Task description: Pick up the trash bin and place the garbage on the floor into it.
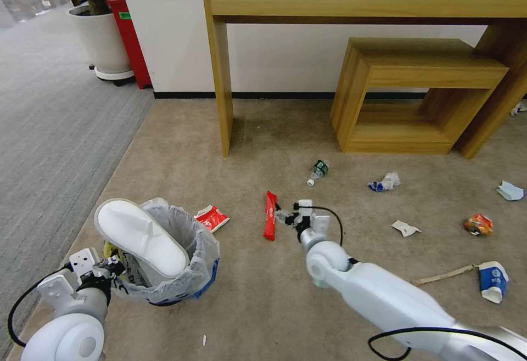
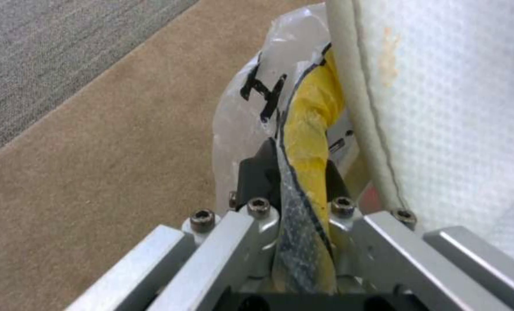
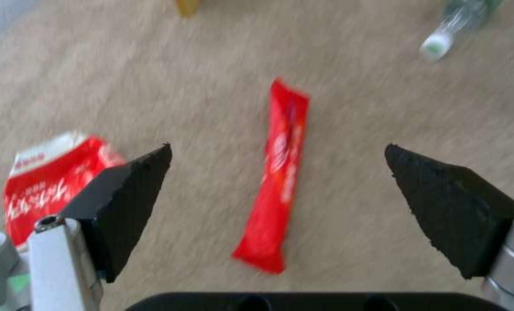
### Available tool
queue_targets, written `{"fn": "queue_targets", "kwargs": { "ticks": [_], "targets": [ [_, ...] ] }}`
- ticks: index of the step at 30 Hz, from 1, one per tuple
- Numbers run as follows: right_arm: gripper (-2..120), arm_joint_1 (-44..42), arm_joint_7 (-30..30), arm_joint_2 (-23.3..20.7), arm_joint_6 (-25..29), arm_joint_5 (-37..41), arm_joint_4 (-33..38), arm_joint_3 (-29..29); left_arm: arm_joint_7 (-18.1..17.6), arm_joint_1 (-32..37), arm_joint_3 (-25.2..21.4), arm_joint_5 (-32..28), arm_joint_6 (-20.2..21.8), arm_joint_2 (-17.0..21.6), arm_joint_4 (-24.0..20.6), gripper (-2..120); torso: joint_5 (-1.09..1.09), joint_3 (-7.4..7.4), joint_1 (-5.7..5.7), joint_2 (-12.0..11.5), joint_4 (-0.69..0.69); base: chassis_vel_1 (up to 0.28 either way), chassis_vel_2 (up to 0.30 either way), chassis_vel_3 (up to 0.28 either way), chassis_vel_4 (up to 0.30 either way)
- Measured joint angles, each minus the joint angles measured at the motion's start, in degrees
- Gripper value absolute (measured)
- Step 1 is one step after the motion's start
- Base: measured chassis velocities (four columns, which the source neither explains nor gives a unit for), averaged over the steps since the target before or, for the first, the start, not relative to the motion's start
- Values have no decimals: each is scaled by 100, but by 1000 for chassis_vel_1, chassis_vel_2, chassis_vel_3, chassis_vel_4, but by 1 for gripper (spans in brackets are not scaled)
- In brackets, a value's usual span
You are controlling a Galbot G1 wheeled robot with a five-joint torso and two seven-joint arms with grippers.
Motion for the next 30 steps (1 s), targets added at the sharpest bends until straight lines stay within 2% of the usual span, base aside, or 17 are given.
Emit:
{"fn": "queue_targets", "kwargs": {
  "ticks": [5, 9, 19, 30],
  "targets": [
    [95, 78, 161, 517, -205, 57, -575, -186, 5, -22, 7, -19, -5, 7, 7, 2, 1, 0, 0, 0, 0, 0, 0, 0, 0],
    [95, 134, 236, 736, -279, 56, -972, -243, 10, -22, 7, -27, -24, 19, 9, 2, 1, 0, 0, 0, 0, 0, 0, 0, 0],
    [95, 292, 265, 1102, -346, -62, -1981, -226, 24, 5, 17, -24, -58, 3, 11, 2, 1, 0, 0, -1, -1, 0, 0, 0, 0],
    [90, 513, 8, 1528, -251, -222, -2956, -374, 45, 20, 39, -25, -66, -24, -64, 2, 2, 0, 0, -1, 0, 0, 0, 0, 0]
  ]
}}
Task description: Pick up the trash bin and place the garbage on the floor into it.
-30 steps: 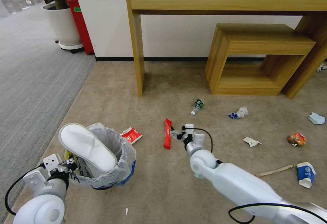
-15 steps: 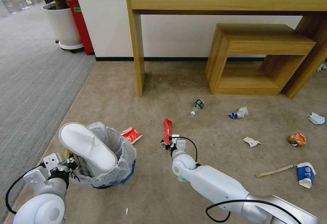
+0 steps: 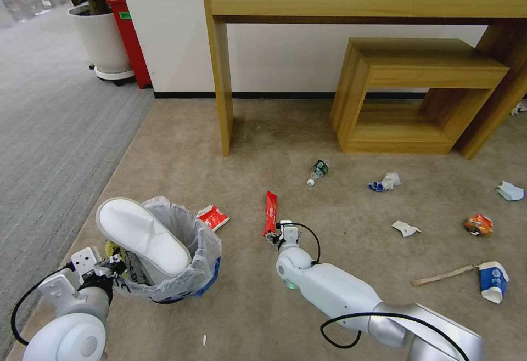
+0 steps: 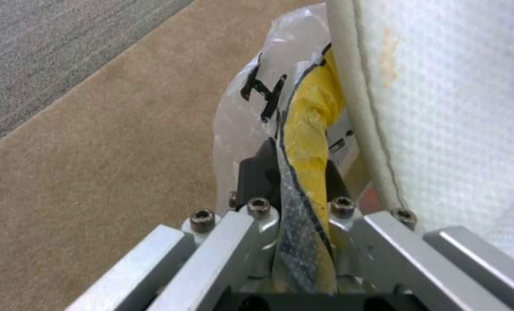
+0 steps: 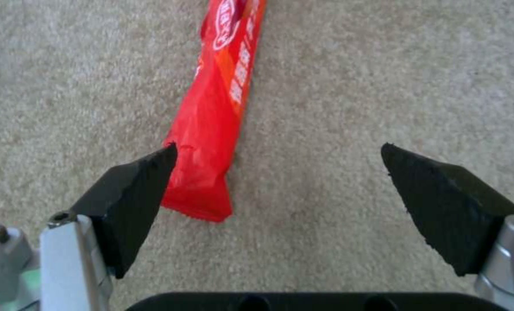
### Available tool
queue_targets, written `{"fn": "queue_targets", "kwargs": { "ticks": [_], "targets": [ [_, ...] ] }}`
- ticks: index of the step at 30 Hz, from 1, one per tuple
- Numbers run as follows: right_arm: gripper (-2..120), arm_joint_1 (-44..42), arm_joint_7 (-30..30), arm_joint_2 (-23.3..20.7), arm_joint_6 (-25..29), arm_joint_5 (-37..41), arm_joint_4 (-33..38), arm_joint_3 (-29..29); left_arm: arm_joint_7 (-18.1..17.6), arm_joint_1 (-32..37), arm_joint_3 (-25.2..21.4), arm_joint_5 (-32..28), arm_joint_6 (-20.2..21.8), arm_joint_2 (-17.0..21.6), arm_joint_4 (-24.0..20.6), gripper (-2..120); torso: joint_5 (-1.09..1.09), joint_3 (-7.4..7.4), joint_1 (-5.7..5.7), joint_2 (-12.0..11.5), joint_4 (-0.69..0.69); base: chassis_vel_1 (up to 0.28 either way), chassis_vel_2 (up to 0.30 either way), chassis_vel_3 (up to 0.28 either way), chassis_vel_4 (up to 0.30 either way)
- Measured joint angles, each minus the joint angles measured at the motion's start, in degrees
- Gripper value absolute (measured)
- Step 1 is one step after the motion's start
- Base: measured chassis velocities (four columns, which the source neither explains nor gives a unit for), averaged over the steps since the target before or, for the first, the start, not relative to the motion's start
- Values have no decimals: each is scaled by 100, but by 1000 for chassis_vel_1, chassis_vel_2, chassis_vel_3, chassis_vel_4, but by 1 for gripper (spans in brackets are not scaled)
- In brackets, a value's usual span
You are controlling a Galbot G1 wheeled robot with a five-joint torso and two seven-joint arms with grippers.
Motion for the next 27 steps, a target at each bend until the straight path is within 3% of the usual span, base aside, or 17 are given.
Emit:
{"fn": "queue_targets", "kwargs": {
  "ticks": [15, 27],
  "targets": [
    [79, 183, -398, 679, 198, -406, -1096, -51, 25, 59, 1, -17, -14, -25, -151, 2, 0, 0, 0, 0, 0, 0, 0, 0, 0],
    [79, 165, -466, 728, 254, -504, -1248, -60, 34, 83, -9, -29, -63, -10, -169, 2, 0, 0, 0, 0, -1, 0, 0, 0, 0]
  ]
}}
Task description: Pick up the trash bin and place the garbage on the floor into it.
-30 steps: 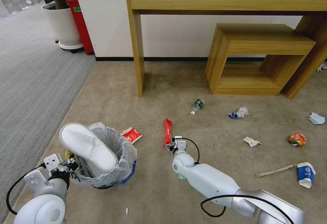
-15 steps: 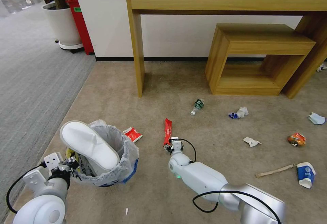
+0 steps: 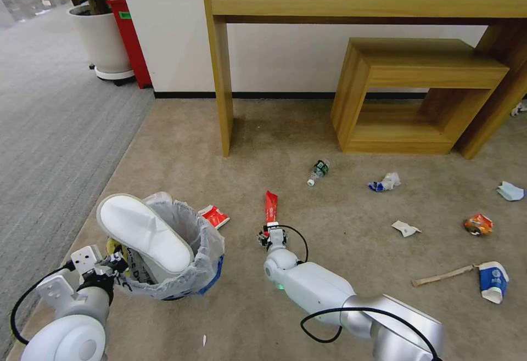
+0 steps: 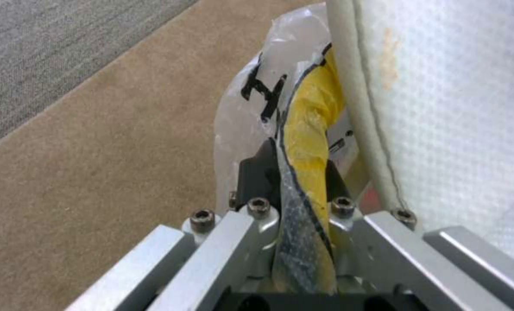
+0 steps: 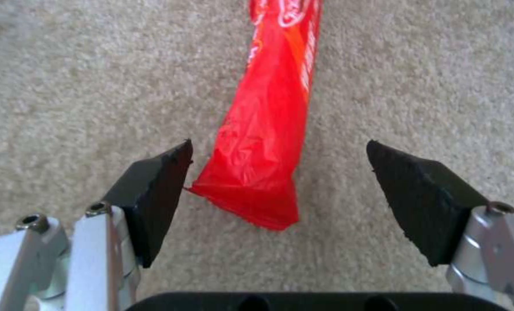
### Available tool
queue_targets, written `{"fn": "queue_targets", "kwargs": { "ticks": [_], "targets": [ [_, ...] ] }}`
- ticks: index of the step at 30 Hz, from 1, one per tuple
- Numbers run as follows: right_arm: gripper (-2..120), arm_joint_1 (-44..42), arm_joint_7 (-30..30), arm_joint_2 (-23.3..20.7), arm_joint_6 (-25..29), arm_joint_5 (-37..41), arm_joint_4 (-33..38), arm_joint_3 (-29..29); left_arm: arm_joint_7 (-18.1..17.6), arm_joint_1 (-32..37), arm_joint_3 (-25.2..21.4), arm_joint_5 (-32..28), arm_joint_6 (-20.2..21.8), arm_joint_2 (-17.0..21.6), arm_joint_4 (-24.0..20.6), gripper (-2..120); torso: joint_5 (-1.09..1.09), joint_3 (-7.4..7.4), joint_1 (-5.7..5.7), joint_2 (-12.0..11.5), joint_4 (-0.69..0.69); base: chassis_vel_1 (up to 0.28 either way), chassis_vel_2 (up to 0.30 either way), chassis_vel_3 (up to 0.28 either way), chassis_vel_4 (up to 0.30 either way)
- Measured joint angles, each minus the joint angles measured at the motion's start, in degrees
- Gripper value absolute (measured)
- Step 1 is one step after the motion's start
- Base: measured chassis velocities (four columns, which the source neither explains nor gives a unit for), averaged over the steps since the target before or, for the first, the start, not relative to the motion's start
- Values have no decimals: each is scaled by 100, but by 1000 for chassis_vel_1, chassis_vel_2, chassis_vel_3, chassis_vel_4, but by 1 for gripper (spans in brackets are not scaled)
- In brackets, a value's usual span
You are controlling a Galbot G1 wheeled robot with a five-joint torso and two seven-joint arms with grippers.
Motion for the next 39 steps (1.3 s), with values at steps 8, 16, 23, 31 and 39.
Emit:
{"fn": "queue_targets", "kwargs": {
  "ticks": [8, 16, 23, 31, 39],
  "targets": [
    [60, 48, -189, 187, 87, -140, -357, 58, 4, 39, 23, -1, -5, -20, -84, 2, 0, 0, 0, 0, 0, 0, 0, 0, 0],
    [41, 58, -271, 252, 131, -254, -437, 82, 13, 71, 12, -17, -35, -2, -114, 2, 0, 0, 0, 0, 0, 0, 0, 0, 0],
    [39, -21, -266, 129, 148, -338, -404, 119, 27, 100, 9, -1, -59, -46, -129, 2, 0, 0, 0, 0, 0, 0, 0, 0, 0],
    [28, -81, -307, -20, 174, -394, -409, 174, 29, 85, 18, 43, -100, -78, -97, 2, 1, 0, 0, 0, 0, 0, 0, 0, 0],
    [8, -153, -341, -138, 254, -468, -332, 247, 31, 66, 33, 73, -131, -83, -54, 2, 1, 0, 0, 0, 0, 0, 0, 0, 0]
  ]
}}
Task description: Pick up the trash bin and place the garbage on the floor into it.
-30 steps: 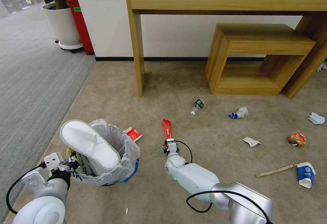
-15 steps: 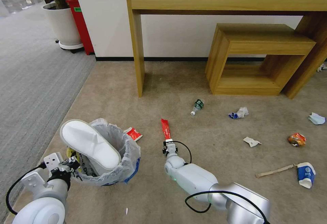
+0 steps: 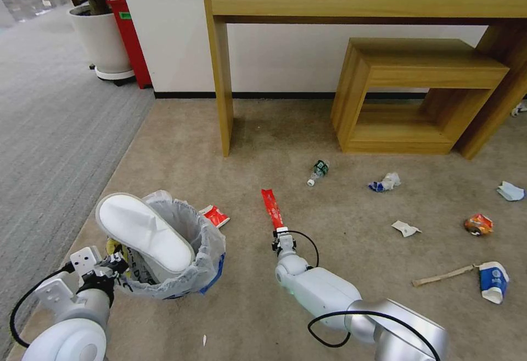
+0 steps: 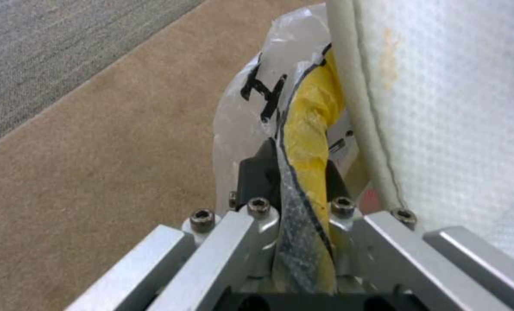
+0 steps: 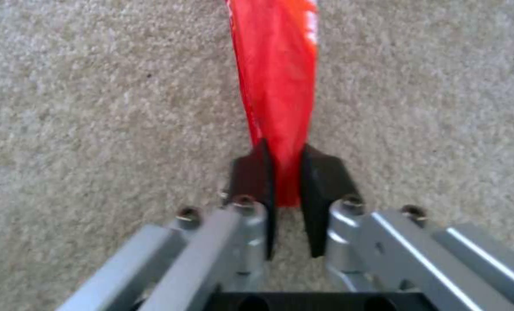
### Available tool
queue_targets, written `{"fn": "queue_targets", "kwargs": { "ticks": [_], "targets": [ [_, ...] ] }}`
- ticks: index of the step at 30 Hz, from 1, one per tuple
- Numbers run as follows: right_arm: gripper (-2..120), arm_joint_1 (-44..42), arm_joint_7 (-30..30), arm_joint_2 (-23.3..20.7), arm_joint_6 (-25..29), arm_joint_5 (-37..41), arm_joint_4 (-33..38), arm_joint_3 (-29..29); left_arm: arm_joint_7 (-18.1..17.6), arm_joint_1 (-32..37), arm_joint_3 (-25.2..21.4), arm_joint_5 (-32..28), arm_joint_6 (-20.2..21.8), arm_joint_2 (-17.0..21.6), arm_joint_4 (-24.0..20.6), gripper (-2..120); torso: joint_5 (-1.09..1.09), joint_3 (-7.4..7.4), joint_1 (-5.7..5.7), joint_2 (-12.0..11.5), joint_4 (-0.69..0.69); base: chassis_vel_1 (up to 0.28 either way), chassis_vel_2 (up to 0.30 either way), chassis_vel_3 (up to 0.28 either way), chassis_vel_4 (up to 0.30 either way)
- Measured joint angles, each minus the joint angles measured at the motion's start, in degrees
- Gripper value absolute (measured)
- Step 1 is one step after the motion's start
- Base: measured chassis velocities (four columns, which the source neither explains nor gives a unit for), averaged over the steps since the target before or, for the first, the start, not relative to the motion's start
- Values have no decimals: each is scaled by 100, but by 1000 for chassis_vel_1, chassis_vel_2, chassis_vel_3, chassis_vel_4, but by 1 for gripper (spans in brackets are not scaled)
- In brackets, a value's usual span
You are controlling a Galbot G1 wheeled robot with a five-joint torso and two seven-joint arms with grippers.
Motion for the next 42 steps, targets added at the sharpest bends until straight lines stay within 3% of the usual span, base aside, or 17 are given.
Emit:
{"fn": "queue_targets", "kwargs": {
  "ticks": [4, 10, 18, 21, 25, 29, 37, 42],
  "targets": [
    [0, -29, 11, -113, 18, 37, 242, 0, 0, -12, 1, 6, -5, 5, 39, 2, 0, 0, 0, 0, -1, 0, 0, 0, 0],
    [0, -110, 102, -669, 75, 491, 1649, -55, 0, -68, -6, 24, -28, 52, 212, 2, -1, 0, 0, 0, 0, 0, 0, 0, 0],
    [0, -231, 124, -1138, 204, 545, 2911, 68, -16, -148, 8, 23, -29, 94, 342, 2, 0, 0, 0, 0, -1, 0, 0, 0, 0],
    [0, -327, -18, -1611, 422, 472, 4039, 102, -25, -150, 39, 22, -4, 88, 342, 2, 1, 0, 0, 0, 1, 0, 0, 0, 0],
    [0, -344, -196, -2004, 566, 462, 4679, 96, -28, -140, 45, 23, 9, 87, 313, 2, 0, 0, 0, 0, 0, 0, 0, 0, 0],
    [0, -253, -574, -2555, 774, 463, 5776, -23, -34, -126, 65, 27, 33, 72, 232, 2, 0, 0, 0, 0, -1, 0, 0, 0, 0],
    [0, -122, -993, -2819, 1018, 532, 6543, -247, -46, -121, 73, 46, 51, 45, 180, 2, 0, 0, 0, 0, 0, 0, 0, 0, 0],
    [0, 71, -1651, -2915, 1459, 680, 6745, -594, -55, -112, 73, 51, 64, 12, 102, 2, 0, 0, 0, 1, 0, 0, 0, 0, 0]
  ]
}}
